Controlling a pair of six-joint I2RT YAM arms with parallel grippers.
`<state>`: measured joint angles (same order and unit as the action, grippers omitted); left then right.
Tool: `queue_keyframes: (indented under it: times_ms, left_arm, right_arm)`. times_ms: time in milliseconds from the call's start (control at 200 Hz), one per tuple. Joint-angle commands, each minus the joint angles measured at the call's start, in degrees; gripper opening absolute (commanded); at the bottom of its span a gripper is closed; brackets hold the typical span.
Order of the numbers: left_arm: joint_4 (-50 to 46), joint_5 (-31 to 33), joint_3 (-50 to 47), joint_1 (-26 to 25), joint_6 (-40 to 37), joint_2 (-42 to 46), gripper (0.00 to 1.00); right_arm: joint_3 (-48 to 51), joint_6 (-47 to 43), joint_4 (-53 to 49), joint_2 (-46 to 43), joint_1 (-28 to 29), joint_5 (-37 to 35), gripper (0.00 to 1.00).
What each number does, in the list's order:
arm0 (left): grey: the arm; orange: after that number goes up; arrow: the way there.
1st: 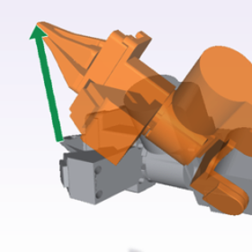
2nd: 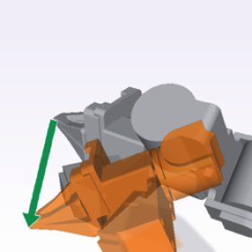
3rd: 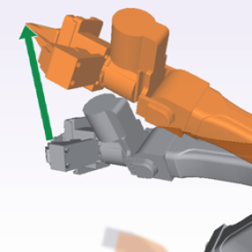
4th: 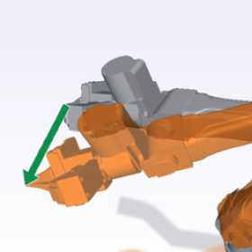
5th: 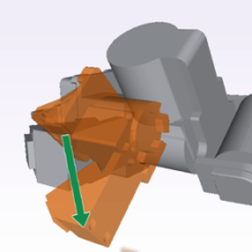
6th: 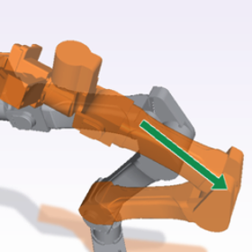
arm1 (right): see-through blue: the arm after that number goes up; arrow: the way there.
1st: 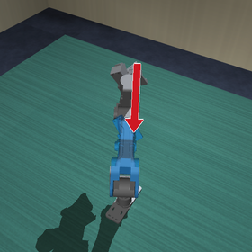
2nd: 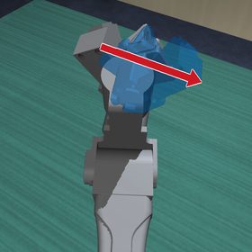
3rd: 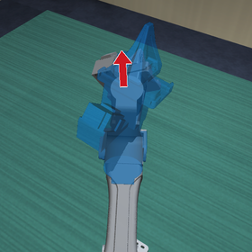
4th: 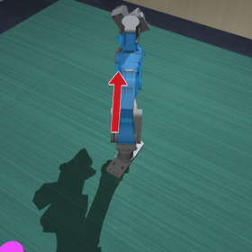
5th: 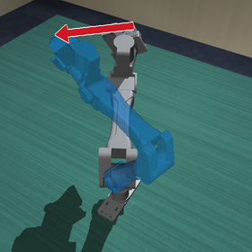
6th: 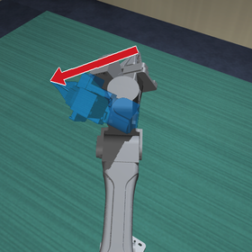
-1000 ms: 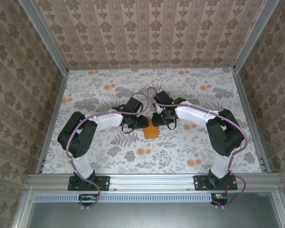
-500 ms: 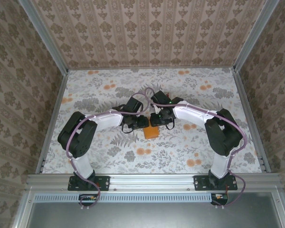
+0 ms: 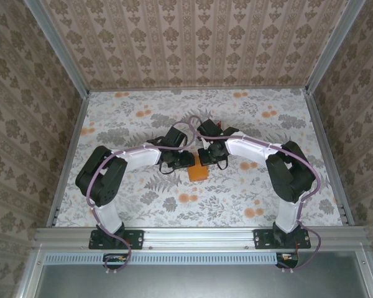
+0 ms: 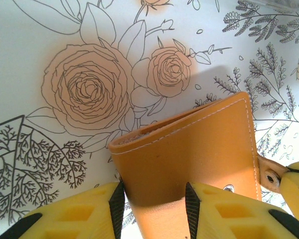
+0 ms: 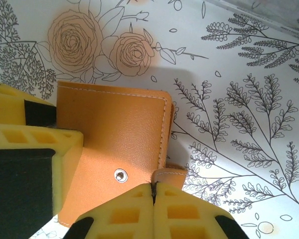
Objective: Put the credit cards into the card holder
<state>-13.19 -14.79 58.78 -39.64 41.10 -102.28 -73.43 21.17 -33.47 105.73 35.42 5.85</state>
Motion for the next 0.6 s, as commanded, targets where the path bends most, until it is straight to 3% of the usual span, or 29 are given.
queue_keyframes:
  times_ms: [0,310,595]
  left_arm:
    - [1.3,-0.8,-0.9,0.2,-0.5,-0.4,0.4]
    - [2.7,-1.0,-1.2,-0.4,0.3,-1.2,0.39]
    - [5.3,-1.8,-2.4,-1.2,1.7,-1.9,0.22]
  right_arm:
    - [1.0,-0.4,-0.8,-3.3,0.3,0.7,0.01]
    - [2.3,-0.6,1.3,-1.7,1.0,3.7,0.0]
    - [0.8,-1.2,2.4,1.6,2.0,5.9,0.0]
